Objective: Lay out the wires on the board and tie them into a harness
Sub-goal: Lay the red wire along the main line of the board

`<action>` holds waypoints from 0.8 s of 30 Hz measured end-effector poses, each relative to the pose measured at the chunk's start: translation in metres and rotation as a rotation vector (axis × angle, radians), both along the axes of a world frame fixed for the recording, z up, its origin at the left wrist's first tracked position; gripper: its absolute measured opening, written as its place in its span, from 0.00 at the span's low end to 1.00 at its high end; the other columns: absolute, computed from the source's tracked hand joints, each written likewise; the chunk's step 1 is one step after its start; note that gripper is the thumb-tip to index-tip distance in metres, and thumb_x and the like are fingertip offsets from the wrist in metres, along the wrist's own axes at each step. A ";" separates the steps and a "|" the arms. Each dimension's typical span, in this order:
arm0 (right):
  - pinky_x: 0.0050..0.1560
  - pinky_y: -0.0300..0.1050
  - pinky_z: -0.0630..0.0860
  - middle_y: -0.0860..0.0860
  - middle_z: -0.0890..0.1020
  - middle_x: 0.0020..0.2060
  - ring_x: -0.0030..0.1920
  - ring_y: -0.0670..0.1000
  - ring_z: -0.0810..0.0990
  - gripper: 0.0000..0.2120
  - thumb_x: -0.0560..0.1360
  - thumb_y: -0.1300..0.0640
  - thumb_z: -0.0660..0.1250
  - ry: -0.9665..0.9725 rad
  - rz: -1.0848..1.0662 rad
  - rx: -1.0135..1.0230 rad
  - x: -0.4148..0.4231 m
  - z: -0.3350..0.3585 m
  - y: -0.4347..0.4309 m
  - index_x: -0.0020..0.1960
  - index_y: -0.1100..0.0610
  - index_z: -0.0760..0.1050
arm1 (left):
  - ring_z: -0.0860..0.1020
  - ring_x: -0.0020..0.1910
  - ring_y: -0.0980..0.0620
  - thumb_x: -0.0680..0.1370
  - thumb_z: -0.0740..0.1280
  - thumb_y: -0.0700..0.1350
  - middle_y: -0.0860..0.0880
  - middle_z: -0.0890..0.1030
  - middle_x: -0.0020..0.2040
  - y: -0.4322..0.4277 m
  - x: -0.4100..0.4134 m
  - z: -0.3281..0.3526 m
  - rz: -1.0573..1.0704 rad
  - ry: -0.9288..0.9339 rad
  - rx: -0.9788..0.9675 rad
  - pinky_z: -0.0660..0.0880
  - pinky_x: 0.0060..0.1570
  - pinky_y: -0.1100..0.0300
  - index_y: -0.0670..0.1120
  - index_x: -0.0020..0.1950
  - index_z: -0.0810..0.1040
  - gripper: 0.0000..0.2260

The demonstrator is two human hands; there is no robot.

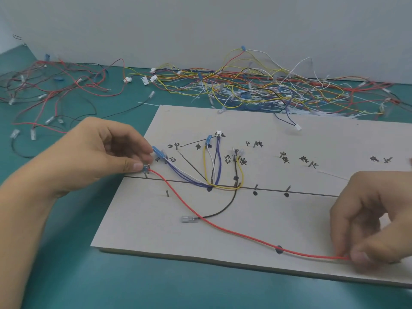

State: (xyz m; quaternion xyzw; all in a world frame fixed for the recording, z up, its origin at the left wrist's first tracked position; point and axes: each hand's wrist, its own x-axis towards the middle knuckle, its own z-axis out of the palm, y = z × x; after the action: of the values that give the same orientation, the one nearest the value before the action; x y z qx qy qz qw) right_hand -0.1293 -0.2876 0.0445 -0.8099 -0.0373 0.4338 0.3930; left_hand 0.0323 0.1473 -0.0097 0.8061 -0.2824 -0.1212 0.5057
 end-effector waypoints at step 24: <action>0.27 0.42 0.77 0.57 0.86 0.33 0.32 0.57 0.86 0.15 0.62 0.44 0.77 -0.218 -0.281 -0.269 0.011 -0.017 -0.015 0.41 0.53 0.81 | 0.82 0.43 0.59 0.71 0.71 0.61 0.63 0.84 0.46 -0.115 -0.032 0.059 -0.329 -0.270 0.465 0.76 0.38 0.56 0.63 0.49 0.83 0.09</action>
State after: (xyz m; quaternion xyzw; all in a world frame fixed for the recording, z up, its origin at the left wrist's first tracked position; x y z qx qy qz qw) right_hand -0.1184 -0.3028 0.0280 -0.8944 0.0919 0.2856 0.3317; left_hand 0.0005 0.0320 0.0489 0.8525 -0.4384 -0.1545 0.2392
